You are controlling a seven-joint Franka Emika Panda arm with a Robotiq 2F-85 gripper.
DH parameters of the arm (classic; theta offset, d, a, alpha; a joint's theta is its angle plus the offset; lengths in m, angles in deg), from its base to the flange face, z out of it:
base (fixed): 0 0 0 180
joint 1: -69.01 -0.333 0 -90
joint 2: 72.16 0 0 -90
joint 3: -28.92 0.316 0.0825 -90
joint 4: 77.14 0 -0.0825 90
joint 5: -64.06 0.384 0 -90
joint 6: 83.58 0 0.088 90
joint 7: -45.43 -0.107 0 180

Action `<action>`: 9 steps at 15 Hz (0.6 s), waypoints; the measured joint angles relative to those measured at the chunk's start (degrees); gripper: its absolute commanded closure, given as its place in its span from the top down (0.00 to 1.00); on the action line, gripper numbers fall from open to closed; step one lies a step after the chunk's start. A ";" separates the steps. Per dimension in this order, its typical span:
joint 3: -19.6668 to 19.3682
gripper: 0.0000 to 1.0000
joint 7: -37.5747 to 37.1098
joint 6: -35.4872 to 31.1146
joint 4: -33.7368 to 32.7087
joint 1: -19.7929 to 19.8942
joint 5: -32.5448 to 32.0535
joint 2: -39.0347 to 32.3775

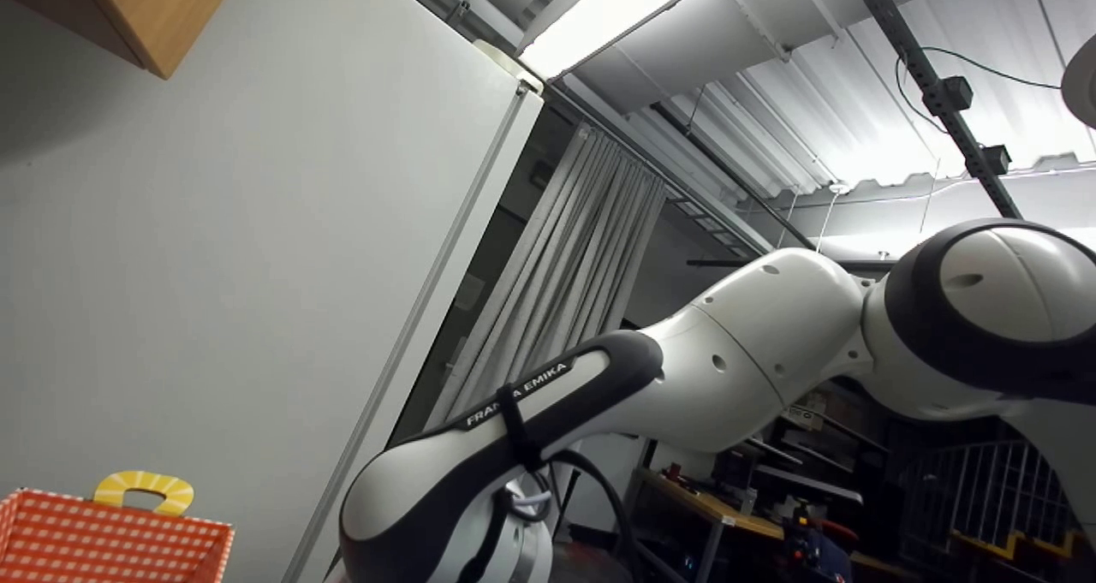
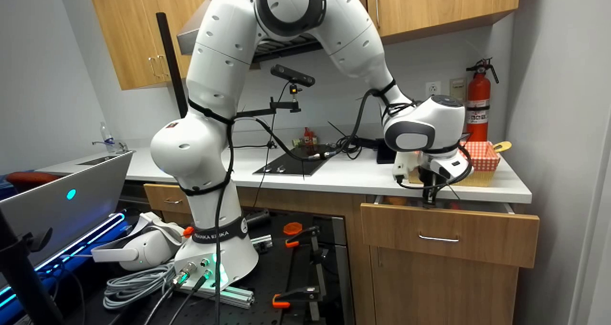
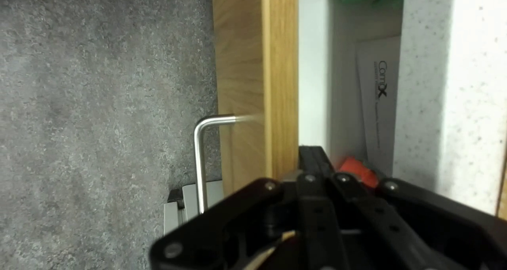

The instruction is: Open the drawer on the right

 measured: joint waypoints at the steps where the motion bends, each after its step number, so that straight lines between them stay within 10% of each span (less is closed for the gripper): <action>1: -0.31 0.00 0.52 0.00 0.06 0.22 -0.18 0.01; 9: -4.03 0.00 3.21 0.00 1.47 2.09 -3.31 0.91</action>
